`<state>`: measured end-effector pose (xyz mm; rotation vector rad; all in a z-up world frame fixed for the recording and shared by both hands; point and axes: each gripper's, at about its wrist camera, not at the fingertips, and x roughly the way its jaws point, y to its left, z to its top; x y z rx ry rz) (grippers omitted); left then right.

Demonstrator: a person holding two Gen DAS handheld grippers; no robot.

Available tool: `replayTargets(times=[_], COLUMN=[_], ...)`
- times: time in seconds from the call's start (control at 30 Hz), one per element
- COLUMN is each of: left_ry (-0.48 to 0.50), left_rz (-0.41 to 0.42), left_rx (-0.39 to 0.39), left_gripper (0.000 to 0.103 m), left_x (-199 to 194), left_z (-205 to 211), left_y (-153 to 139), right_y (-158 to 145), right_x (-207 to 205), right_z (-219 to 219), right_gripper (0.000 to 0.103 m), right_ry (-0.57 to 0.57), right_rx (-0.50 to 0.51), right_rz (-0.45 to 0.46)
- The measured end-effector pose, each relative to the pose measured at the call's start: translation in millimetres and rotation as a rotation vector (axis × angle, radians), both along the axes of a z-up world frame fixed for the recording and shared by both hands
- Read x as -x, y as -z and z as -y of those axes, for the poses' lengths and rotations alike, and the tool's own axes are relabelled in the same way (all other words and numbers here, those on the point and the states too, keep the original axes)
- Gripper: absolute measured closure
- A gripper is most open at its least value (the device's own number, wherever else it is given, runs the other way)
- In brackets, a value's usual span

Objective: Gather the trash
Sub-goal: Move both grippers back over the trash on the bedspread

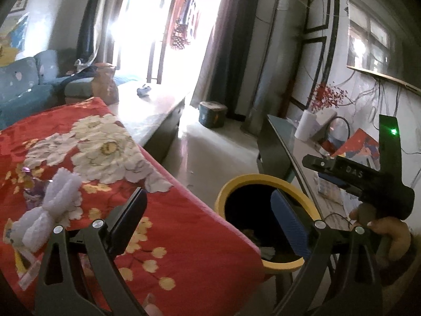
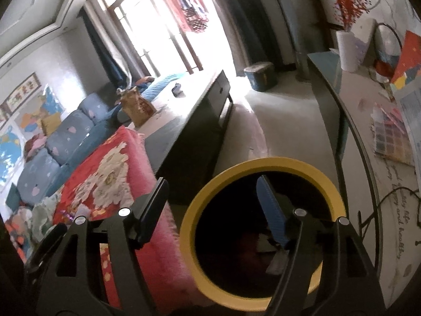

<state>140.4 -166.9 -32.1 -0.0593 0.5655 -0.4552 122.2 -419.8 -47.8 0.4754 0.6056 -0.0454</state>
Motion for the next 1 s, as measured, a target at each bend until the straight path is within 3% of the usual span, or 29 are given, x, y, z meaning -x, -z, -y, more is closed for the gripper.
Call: replayTargets(times=[1.0], left_ry=[-0.32], left_rz=[0.042], left_rx=[0.057], left_gripper=[0.011], left_x=[17], left_z=[-138], left_y=[-18], right_y=[-23], right_x=[11], right_z=[-133], right_gripper=[0.033], right_ry=[-0.363], right_rx=[0.106], right_rz=[0.041])
